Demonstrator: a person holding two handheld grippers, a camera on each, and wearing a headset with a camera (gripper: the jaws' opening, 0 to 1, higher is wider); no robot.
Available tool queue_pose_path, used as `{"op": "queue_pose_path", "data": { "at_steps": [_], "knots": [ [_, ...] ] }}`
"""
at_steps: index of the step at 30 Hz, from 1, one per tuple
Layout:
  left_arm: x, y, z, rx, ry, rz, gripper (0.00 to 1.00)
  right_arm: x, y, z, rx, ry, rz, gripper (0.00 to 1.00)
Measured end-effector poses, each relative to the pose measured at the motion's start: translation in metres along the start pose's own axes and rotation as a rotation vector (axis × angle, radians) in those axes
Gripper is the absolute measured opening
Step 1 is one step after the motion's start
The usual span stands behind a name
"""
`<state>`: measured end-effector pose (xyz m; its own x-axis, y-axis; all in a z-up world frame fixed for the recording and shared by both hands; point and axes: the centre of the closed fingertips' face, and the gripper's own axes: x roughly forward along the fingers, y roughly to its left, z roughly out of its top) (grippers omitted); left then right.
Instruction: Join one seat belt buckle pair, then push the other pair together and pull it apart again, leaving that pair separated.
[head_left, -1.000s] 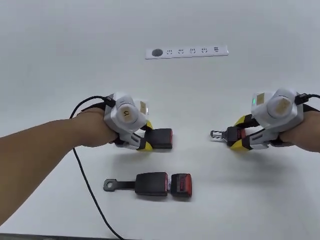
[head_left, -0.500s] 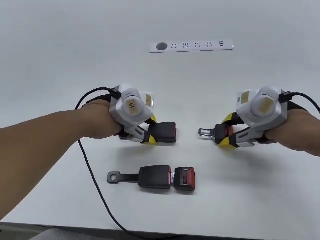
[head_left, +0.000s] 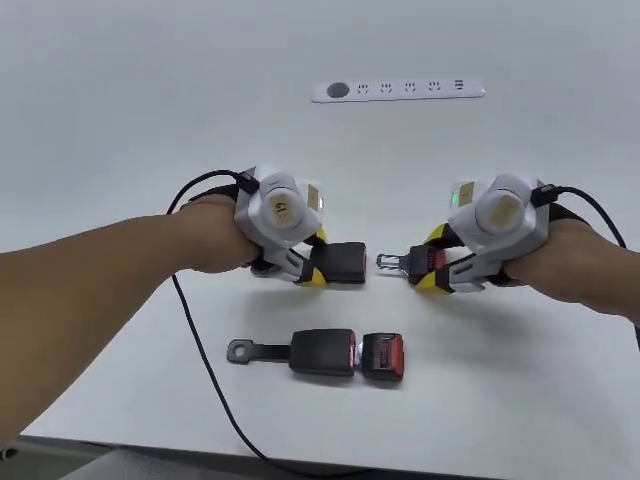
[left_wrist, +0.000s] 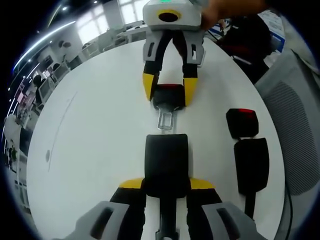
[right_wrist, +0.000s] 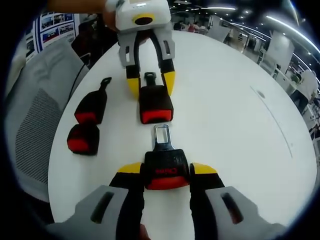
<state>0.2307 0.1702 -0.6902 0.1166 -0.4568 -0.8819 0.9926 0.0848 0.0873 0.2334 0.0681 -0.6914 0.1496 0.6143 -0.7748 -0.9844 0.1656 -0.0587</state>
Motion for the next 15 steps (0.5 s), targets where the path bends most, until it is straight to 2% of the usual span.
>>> {"op": "queue_pose_path", "data": {
  "at_steps": [8, 10, 11, 15],
  "knots": [
    [0.000, -0.001, 0.001, -0.001, 0.003, -0.002, 0.32, 0.005, 0.006, 0.009, -0.022, 0.004, -0.001, 0.34],
    [0.000, -0.001, 0.000, -0.004, 0.003, -0.002, 0.32, 0.005, 0.006, 0.010, -0.053, 0.022, -0.010, 0.34],
    [0.000, -0.001, 0.000, -0.004, 0.003, -0.001, 0.32, 0.005, 0.007, 0.012, -0.093, 0.032, -0.021, 0.34],
    [0.000, 0.000, 0.000, -0.004, 0.007, 0.000, 0.32, 0.007, 0.006, 0.015, -0.108, 0.032, -0.031, 0.34]
  ]
}}
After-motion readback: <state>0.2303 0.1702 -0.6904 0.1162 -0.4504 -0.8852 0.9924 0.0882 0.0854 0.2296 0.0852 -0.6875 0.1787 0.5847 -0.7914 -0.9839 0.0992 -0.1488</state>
